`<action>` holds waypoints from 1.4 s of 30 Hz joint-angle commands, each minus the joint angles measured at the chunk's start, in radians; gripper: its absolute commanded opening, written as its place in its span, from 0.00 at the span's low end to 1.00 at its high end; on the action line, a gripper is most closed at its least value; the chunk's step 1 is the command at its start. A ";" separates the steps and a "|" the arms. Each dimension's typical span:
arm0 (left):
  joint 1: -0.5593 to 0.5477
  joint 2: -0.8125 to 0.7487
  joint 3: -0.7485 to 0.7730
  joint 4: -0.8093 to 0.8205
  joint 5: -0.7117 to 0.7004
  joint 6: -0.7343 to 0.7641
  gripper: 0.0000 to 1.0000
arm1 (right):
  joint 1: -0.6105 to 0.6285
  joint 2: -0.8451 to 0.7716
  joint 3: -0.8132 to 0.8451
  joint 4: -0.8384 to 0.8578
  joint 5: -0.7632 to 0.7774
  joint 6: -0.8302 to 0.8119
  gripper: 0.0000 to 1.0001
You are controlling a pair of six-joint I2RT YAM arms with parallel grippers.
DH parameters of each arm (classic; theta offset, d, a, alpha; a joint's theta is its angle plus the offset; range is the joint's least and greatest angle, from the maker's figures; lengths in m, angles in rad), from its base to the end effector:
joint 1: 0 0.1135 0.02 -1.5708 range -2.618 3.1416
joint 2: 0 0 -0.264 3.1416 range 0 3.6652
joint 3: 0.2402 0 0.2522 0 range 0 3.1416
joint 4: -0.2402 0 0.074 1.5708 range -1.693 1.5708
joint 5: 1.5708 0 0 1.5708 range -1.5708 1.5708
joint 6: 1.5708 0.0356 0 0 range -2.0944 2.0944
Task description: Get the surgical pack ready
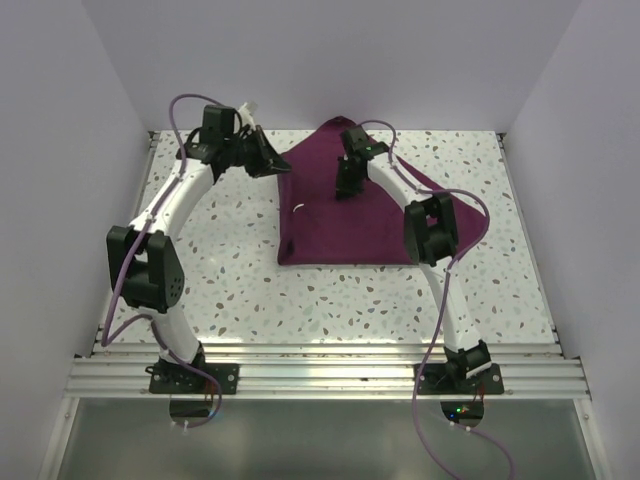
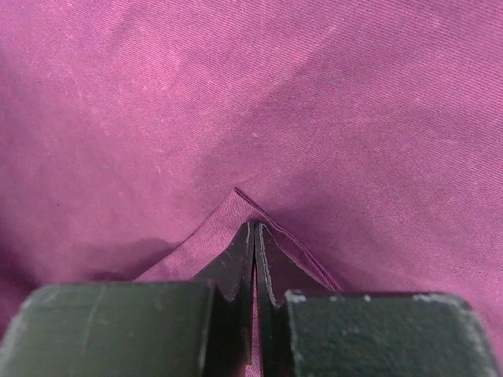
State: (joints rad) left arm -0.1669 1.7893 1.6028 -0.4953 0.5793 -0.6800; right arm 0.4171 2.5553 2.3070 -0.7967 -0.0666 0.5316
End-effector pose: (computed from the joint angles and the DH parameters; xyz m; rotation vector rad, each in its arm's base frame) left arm 0.4007 -0.0873 0.3194 -0.2715 2.3397 -1.0900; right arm 0.4992 0.2238 0.1628 0.1291 2.6713 0.4080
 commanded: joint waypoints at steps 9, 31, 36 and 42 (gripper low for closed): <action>-0.226 0.221 0.304 0.021 0.028 -0.049 0.00 | -0.004 0.088 -0.023 -0.068 -0.045 0.014 0.00; -0.299 0.462 0.401 0.083 0.066 -0.113 0.01 | -0.047 0.088 -0.053 -0.053 -0.176 0.093 0.00; -0.303 0.501 0.413 0.104 0.083 -0.118 0.05 | -0.095 0.054 -0.052 -0.024 -0.183 0.134 0.00; -0.303 0.538 0.421 0.127 0.116 -0.124 0.08 | -0.164 0.037 0.035 -0.029 -0.183 0.160 0.00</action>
State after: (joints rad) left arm -0.4652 2.3104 1.9751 -0.4377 0.6518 -0.7864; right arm 0.3130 2.5797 2.3043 -0.7834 -0.3054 0.6815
